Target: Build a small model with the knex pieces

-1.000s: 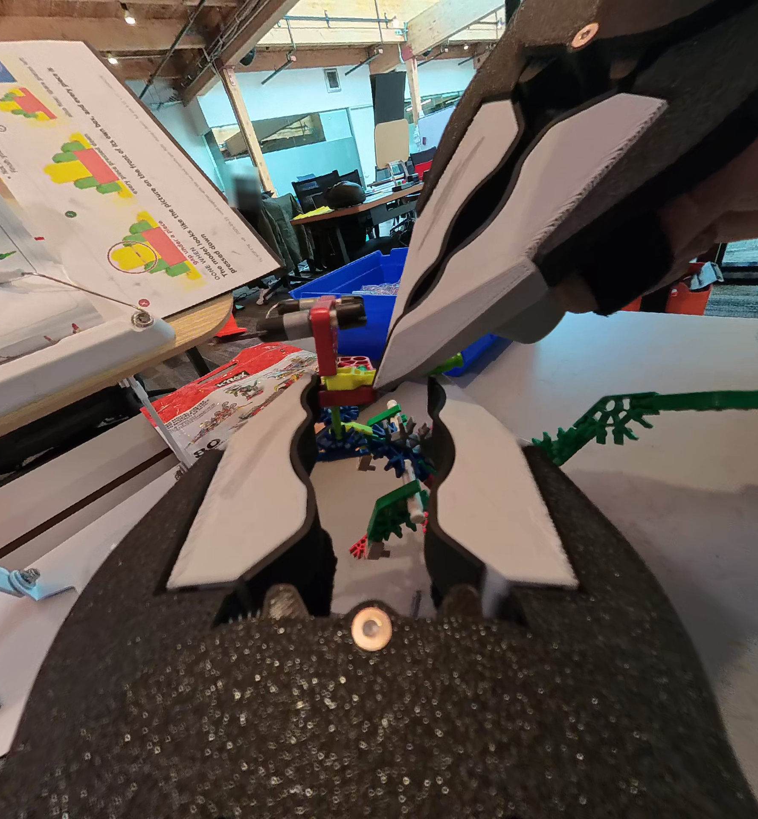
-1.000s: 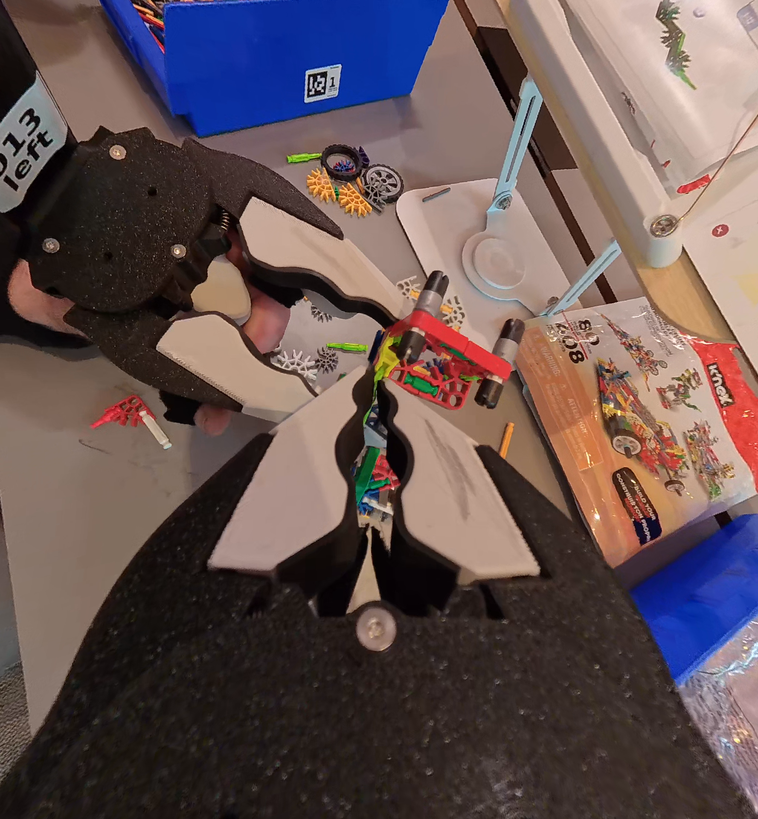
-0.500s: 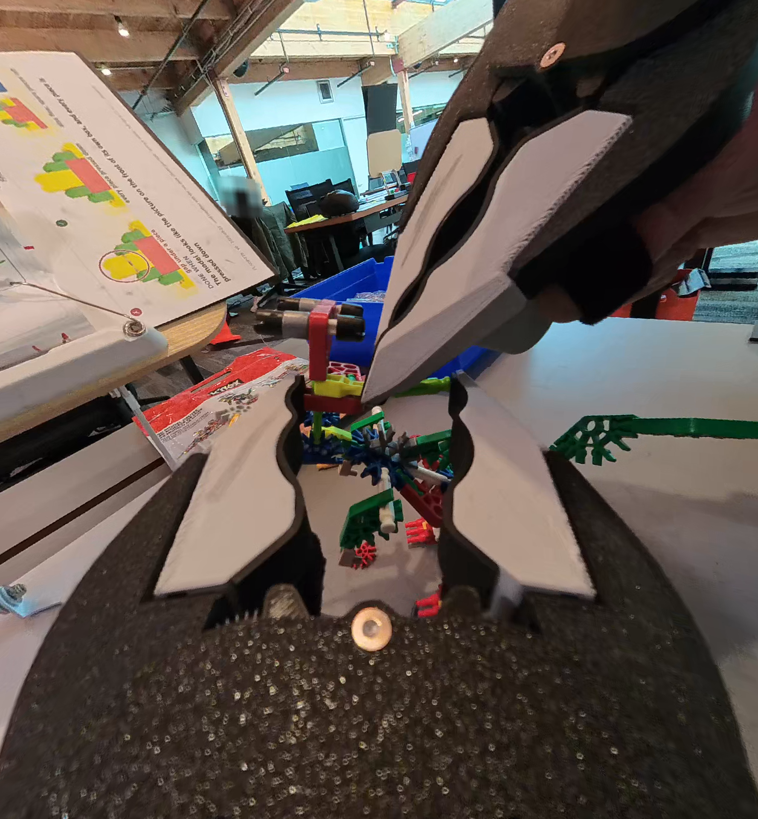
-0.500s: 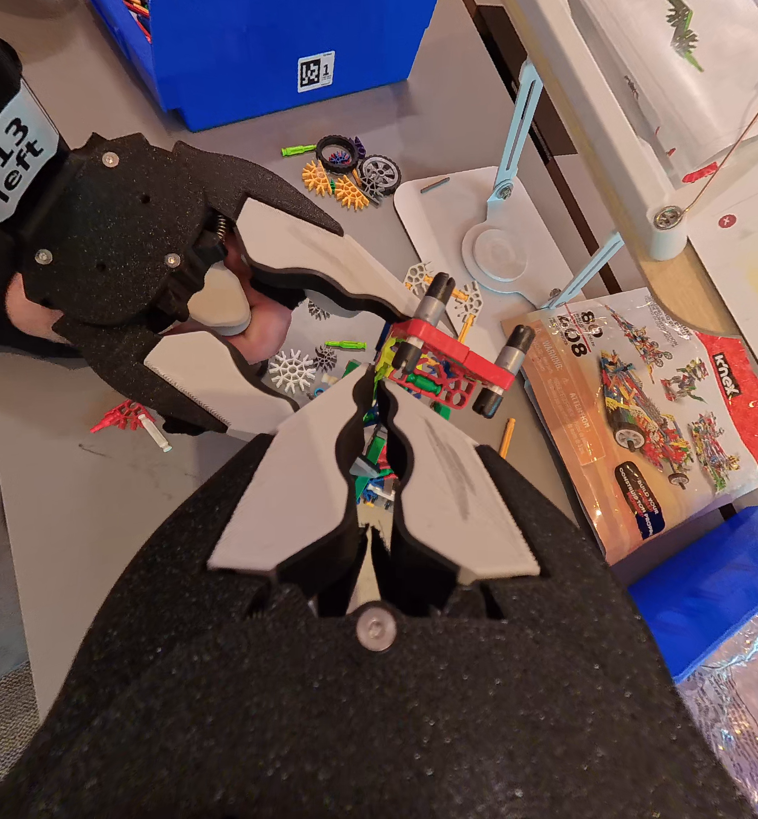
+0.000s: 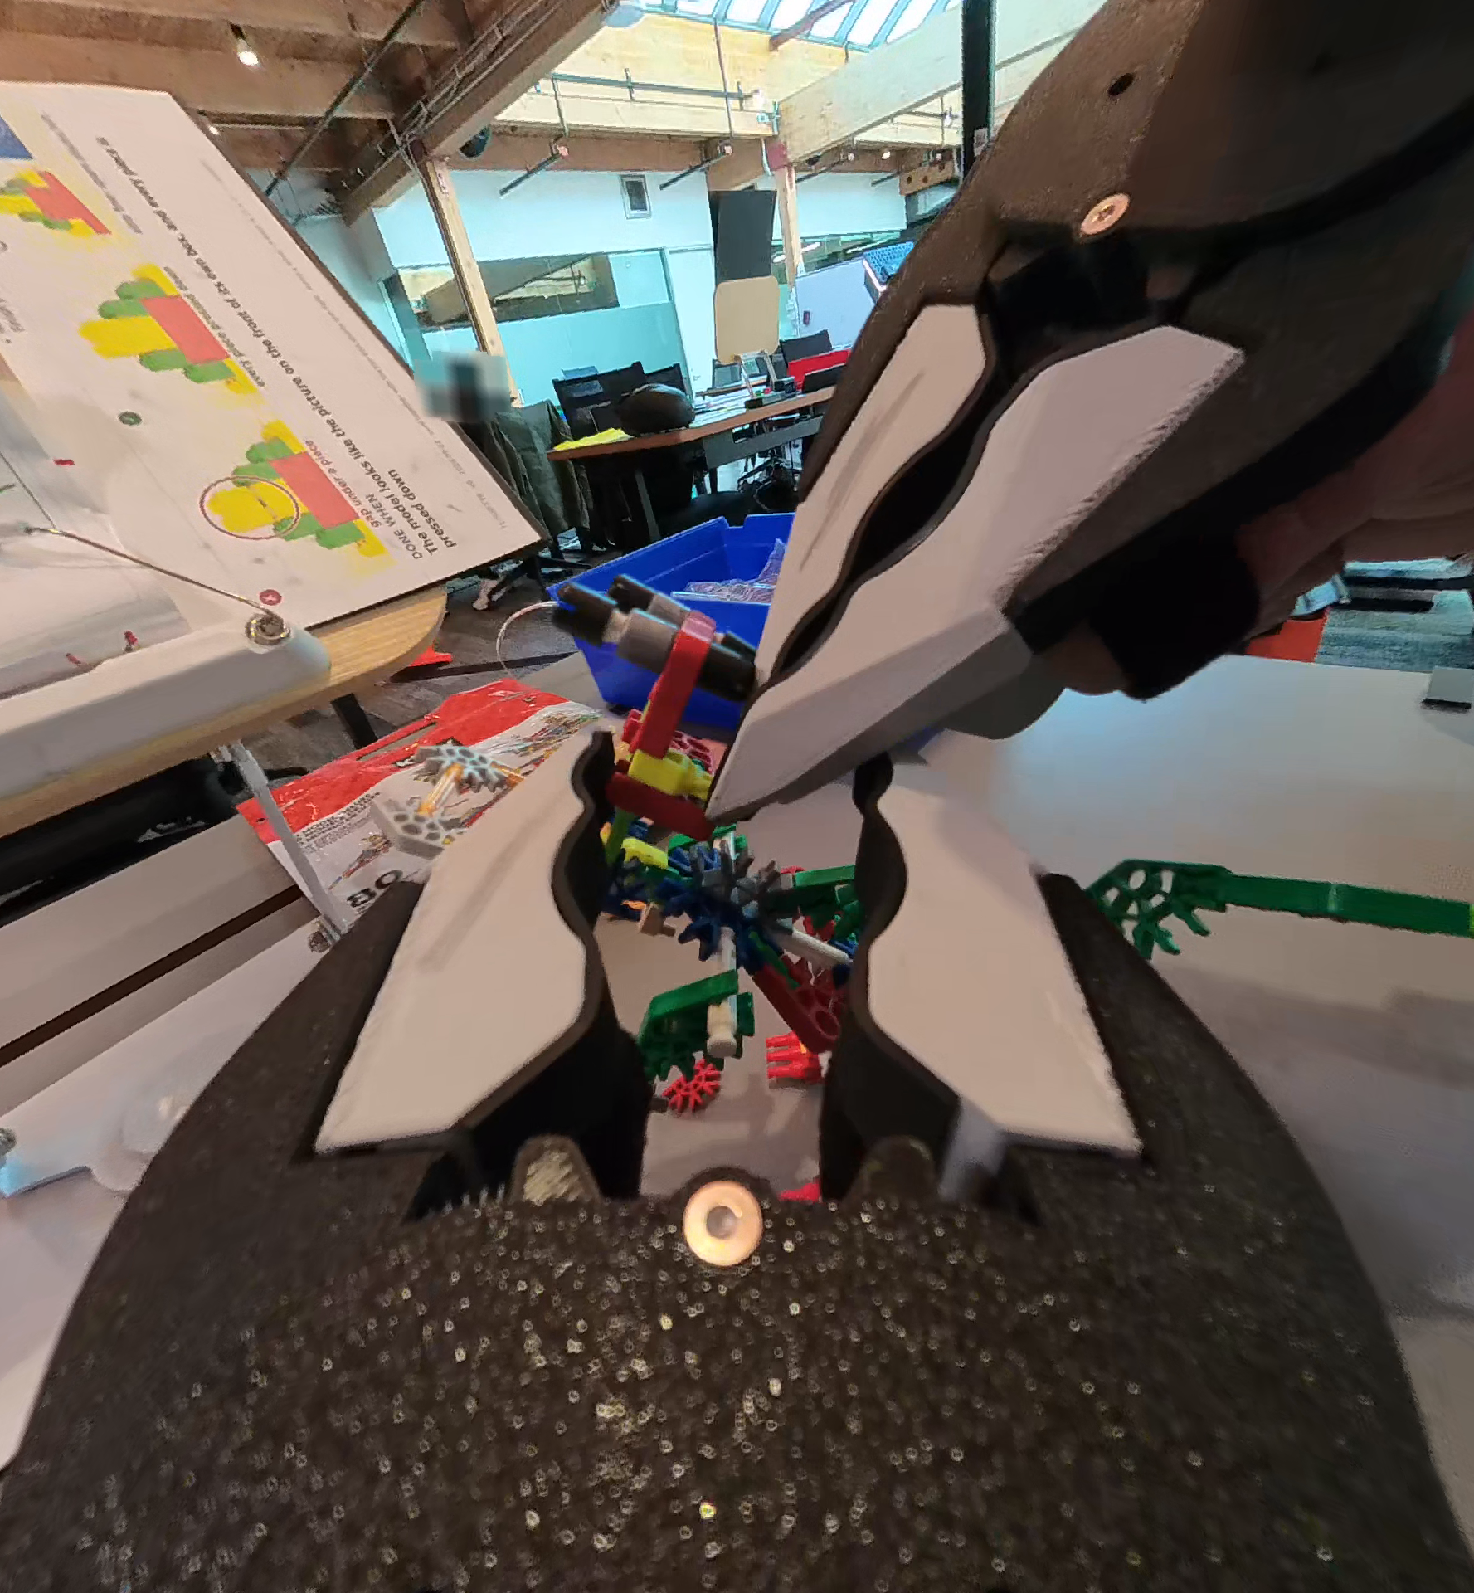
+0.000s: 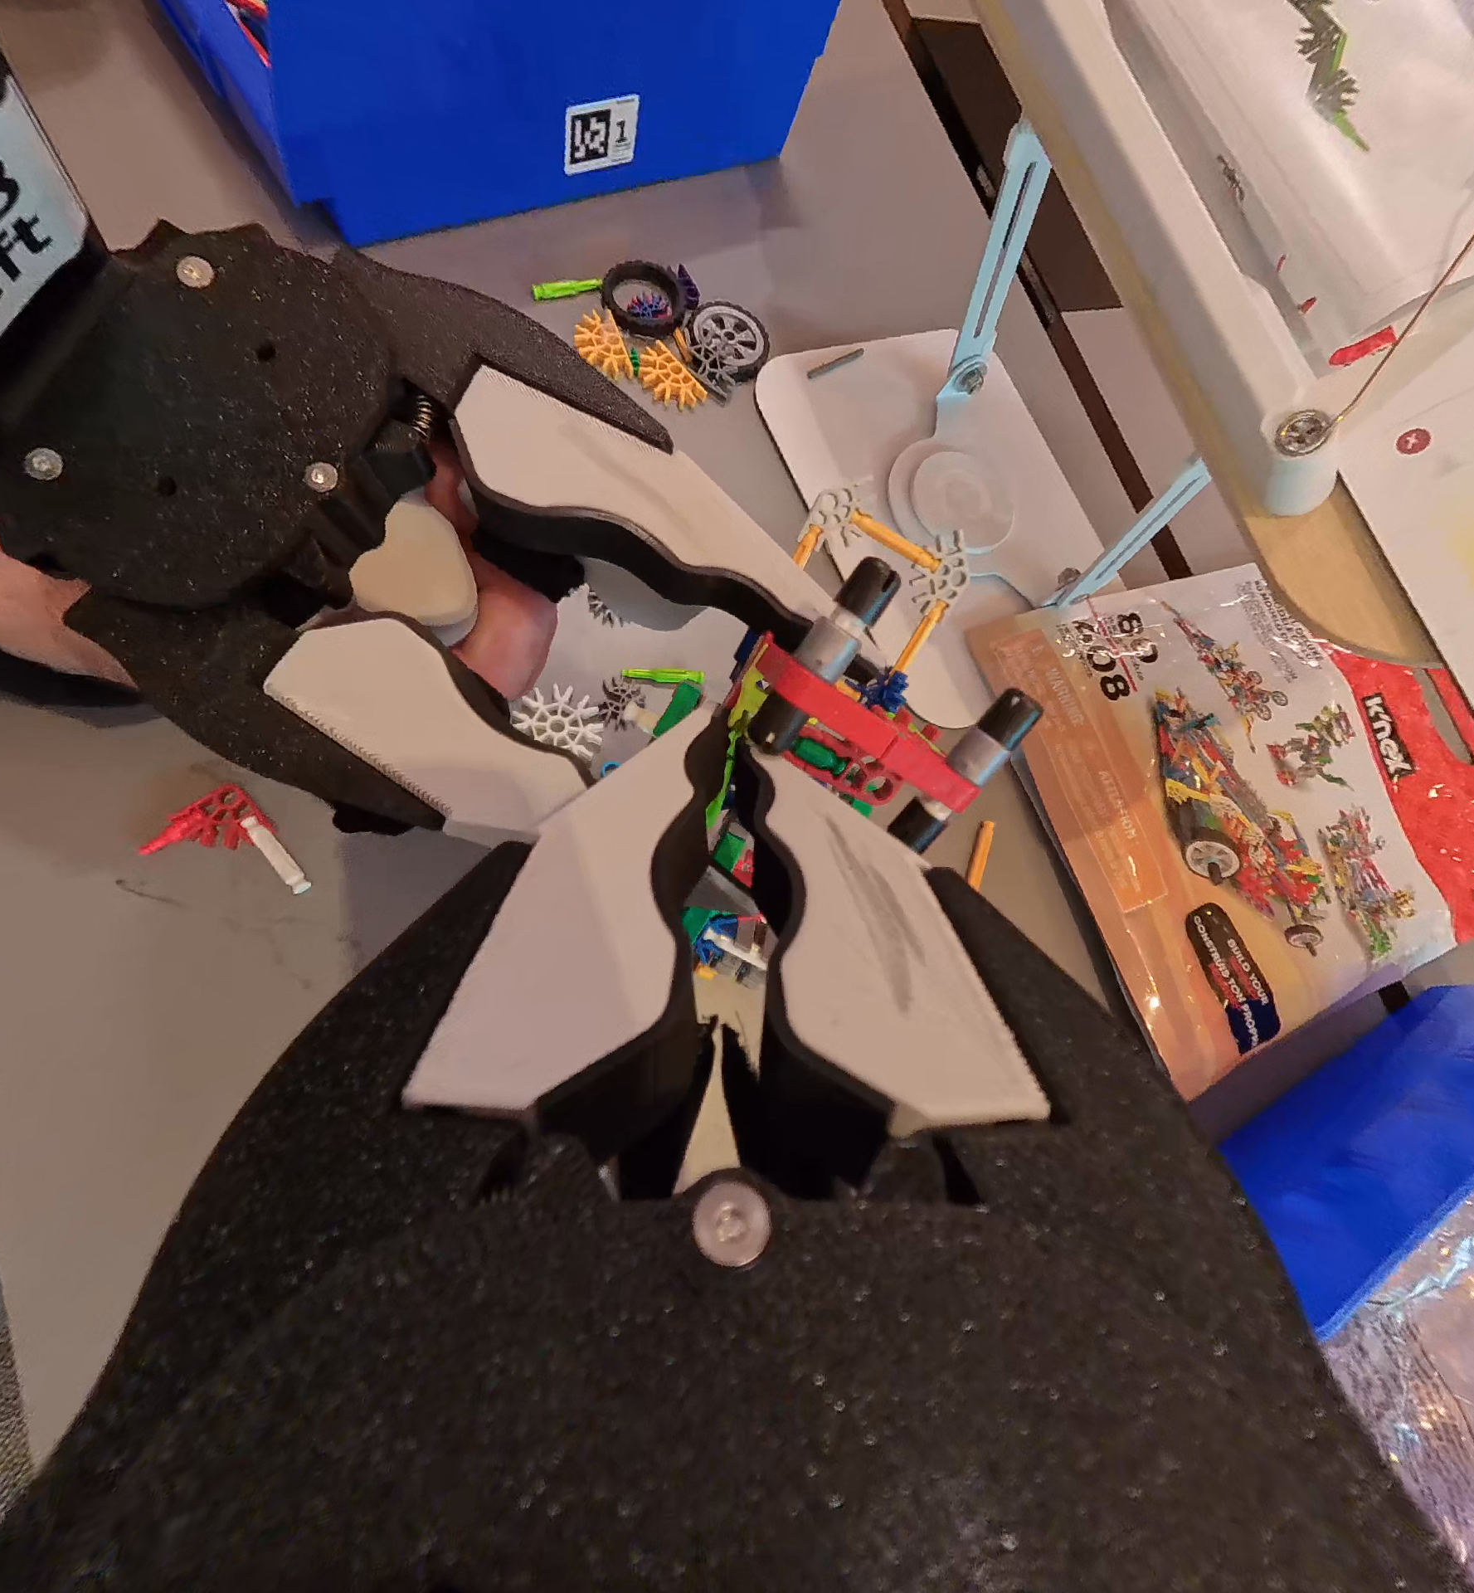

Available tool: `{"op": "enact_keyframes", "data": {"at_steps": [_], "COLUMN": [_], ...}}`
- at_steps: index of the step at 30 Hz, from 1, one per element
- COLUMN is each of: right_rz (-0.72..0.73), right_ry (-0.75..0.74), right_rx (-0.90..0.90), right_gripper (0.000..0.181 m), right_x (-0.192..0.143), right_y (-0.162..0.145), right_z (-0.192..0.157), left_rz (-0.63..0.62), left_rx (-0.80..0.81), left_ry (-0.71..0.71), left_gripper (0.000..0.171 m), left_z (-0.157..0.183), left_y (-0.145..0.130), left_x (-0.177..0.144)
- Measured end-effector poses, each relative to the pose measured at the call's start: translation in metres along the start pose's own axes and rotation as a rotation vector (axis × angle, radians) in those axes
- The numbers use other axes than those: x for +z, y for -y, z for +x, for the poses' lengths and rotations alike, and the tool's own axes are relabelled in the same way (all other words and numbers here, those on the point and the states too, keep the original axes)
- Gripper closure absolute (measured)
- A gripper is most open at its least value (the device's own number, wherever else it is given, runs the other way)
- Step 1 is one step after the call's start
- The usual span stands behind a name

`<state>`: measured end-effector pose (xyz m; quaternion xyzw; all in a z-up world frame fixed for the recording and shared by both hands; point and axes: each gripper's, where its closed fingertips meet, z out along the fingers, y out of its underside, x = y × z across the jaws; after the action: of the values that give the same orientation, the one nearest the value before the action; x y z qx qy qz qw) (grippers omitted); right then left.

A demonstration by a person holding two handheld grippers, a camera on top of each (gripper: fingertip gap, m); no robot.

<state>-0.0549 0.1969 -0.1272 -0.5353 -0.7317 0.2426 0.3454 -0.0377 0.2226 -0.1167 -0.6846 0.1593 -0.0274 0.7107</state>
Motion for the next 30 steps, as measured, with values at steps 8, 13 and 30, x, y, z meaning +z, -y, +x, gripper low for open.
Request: {"op": "enact_keyframes", "data": {"at_steps": [8,13,30], "right_rz": [0.014,0.021,-0.004], "right_ry": [0.0,0.024,0.044], "right_rx": [0.026,0.045,0.069], "right_gripper": [0.181,0.181,0.181], "right_x": [0.0013,-0.0008,0.0022], "right_y": [-0.0007,0.0028,0.0019], "right_z": [0.0008,0.0011,-0.0008], "left_rz": [0.001,-0.016,-0.014], "left_rx": [0.024,0.08,0.05], "left_ry": [-0.013,-0.03,0.024], "left_gripper": [0.119,0.11,0.113], "left_z": [0.0003,0.0013,-0.0035], "left_y": [-0.0027,-0.0054,-0.0059], "left_x": [0.0003,-0.0031,-0.0016]}}
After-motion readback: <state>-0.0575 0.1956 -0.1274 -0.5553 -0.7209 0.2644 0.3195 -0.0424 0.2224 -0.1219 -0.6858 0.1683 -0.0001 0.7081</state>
